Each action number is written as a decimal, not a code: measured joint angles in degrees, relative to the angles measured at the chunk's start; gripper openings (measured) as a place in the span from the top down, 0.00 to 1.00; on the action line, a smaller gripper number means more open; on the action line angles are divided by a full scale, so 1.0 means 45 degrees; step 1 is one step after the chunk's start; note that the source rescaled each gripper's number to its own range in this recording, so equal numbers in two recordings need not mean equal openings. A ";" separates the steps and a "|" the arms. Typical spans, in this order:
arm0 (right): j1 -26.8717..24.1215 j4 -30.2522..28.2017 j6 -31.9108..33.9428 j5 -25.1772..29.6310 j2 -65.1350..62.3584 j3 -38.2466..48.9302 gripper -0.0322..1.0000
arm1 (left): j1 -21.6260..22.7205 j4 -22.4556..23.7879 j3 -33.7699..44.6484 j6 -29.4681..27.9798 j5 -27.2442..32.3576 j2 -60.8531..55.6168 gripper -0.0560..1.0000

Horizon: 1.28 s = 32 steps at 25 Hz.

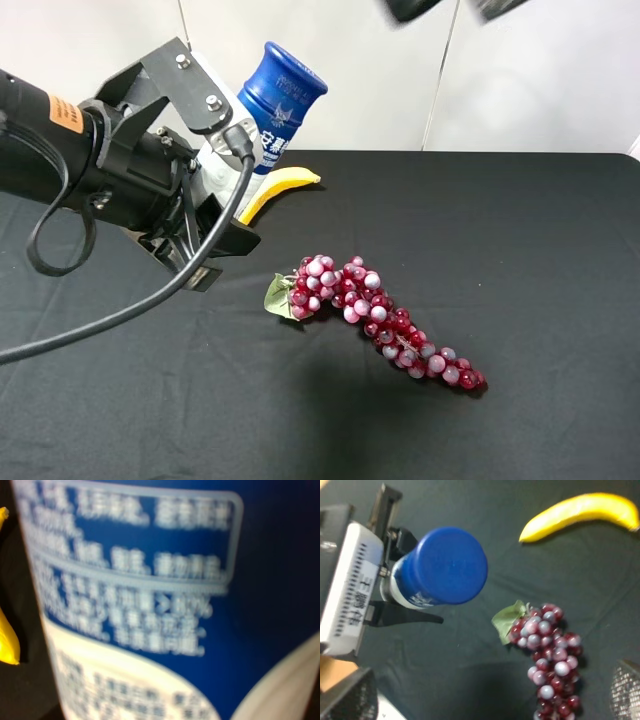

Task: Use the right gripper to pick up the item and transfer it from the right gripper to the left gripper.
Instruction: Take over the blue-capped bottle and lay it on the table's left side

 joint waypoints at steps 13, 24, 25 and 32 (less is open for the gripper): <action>0.0000 -0.1516 0.0853 0.0013 -0.6021 0.4390 0.00 | 0.0000 0.0000 0.0000 0.0000 0.0000 0.0000 0.95; 0.0000 -0.3470 0.0860 -0.0177 -1.1384 1.0745 0.00 | 0.0000 0.0000 0.0000 0.0000 -0.0011 0.0000 0.95; 0.0000 -0.3470 0.0860 -0.0424 -1.1722 1.1270 0.00 | 0.0000 0.0000 0.0000 0.0000 -0.0011 0.0000 0.95; 0.0014 -0.3485 0.0860 -0.2130 -1.3517 1.3268 0.00 | 0.0000 0.0000 0.0000 0.0000 -0.0011 0.0000 0.95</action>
